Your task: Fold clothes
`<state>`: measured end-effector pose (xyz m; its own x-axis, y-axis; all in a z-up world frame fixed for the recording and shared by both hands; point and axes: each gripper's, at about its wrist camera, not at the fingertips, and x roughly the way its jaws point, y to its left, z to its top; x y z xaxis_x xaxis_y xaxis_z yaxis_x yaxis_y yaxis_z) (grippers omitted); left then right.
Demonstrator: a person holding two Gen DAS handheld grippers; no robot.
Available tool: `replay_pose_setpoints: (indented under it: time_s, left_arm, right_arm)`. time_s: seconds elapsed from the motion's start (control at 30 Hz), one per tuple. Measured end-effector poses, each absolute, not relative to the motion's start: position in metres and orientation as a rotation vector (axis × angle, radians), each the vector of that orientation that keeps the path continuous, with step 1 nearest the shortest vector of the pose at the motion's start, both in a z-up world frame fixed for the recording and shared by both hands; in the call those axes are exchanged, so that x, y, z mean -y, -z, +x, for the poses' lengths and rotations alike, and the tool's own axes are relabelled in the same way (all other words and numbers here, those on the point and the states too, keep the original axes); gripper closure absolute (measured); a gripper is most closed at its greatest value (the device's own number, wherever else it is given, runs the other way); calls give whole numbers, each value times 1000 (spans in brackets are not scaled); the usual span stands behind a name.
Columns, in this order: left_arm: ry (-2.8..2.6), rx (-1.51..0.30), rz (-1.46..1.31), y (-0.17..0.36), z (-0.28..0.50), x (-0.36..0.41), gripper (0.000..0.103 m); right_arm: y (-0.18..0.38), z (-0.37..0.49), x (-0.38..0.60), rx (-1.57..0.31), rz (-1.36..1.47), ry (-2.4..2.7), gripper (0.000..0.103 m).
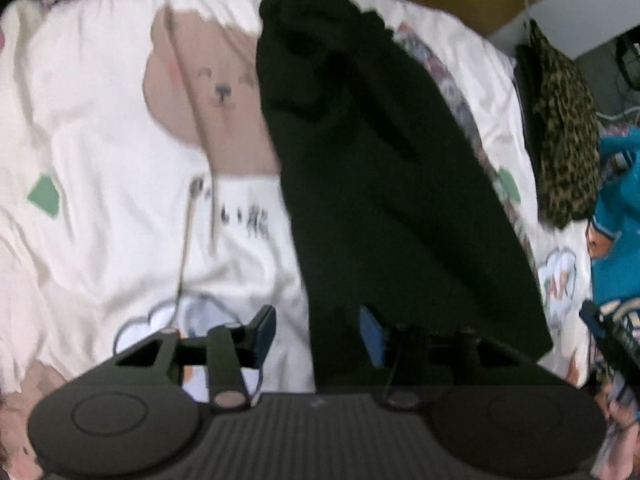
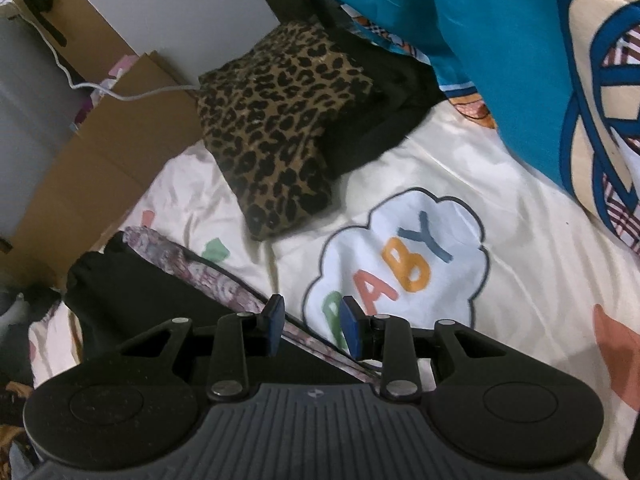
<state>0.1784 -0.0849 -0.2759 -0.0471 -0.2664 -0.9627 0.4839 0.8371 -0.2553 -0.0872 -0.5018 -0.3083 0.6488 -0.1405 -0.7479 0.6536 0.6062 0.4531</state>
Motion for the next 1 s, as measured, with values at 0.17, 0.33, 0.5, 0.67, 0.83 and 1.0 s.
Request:
replay_pose_setpoints:
  time_s: [0.17,0.33,0.5,0.67,0.83,1.0]
  left_arm:
    - [612,-1445,230,262,188,118,50]
    - [576,-1359,256,247,198,142,44]
    - [562,-1321,235,233,213,166,44]
    - [532,-1314,200,230,226,184,43]
    - [500,-1311,176,234,236,197,43]
    - [514,-1318,113,240,246,209,43]
  right_arm:
    - [299,-86,501,-671,792,496,65]
    - [296,-78,497,-662,777,473,65]
    - [294,-59,489,-695,697,428,65]
    - [293,-36,481,-745,631,383,65]
    - [289,-8,470,-804,562,315,65]
    - [290,22,452,-828,527,267,65]
